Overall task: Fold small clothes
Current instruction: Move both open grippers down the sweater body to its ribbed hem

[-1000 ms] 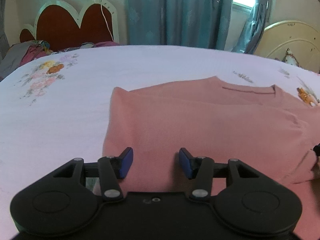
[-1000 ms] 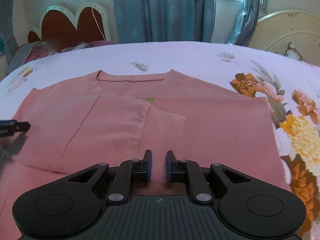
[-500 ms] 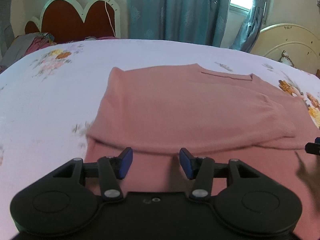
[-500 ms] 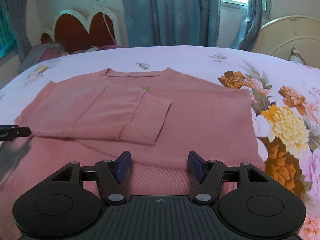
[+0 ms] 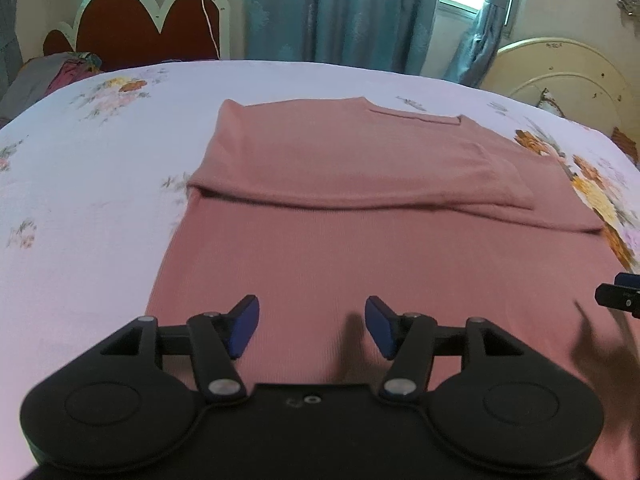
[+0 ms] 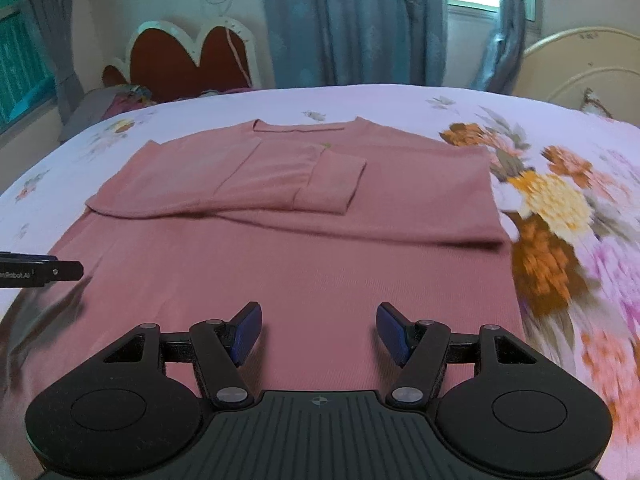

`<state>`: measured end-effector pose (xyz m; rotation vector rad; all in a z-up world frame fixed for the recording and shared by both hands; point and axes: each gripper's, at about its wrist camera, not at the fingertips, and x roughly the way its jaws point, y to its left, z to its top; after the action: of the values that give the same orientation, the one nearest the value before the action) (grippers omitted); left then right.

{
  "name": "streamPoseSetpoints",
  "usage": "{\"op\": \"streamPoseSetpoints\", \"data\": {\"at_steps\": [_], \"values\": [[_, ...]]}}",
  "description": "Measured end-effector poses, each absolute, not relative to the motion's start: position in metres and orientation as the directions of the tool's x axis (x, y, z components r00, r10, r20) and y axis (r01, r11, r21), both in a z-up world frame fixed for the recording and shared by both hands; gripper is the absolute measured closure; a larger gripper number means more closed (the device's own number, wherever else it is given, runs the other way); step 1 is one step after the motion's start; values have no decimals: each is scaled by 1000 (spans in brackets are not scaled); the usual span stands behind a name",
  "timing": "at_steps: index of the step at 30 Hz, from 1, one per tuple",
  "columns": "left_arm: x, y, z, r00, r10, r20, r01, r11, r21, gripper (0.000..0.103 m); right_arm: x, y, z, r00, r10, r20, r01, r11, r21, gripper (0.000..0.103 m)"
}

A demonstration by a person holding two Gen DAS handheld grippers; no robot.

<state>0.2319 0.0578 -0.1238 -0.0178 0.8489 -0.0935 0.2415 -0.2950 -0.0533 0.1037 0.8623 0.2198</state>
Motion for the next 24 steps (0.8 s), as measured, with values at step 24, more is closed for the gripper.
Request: {"op": "streamPoseSetpoints", "data": {"at_steps": [24], "values": [[129,139,-130,634,-97,-767,4,992,-123,42,110,-318,-45,606,-25,-795,90,995,37,40]]}}
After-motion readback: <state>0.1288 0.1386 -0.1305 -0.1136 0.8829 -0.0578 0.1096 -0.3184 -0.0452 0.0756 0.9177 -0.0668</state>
